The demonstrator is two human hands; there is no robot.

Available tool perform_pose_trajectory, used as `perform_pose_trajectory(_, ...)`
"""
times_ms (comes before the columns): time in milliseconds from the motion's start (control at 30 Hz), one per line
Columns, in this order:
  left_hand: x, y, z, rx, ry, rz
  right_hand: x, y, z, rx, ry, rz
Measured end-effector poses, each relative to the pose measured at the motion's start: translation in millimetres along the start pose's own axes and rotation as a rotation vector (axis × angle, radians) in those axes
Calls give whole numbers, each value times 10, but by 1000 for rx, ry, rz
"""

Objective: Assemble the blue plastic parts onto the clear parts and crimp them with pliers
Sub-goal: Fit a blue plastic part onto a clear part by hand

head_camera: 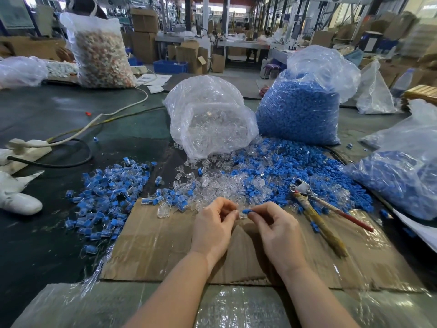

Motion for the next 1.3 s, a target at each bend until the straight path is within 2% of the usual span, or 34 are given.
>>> perform_pose_trajectory(100, -7, 7, 7, -6, -17, 6, -6, 10, 17, -6, -19, 10)
perform_pose_trajectory(367, -12, 13, 24, -5, -51, 28, -29, -83, 63, -233, -44, -93)
perform_pose_trajectory(600, -13, 8, 70, 0, -90, 40, -29, -56, 117, -267, -98, -95)
perform_pose_trajectory(900, -18, 36, 25, 0, -56, 50, -23, -114, 69, -133, -61, -138)
perform_pose_trajectory(1100, -24, 30, 40, -24, -83, 46, -26, -175, 115, -99, -151, -188)
perform_pose_trajectory(1300, -32, 46, 41, -26, -87, 50, -20, -174, 109, -83, -149, -184)
Point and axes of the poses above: each hand's wrist, its own x-axis towards the middle knuckle, its own z-axis out of the palm, y = z × x, the point moved 8 cm from there along x, towards the middle knuckle, and after that the axes turned 13 degrees about x, right-handed, at the moved point
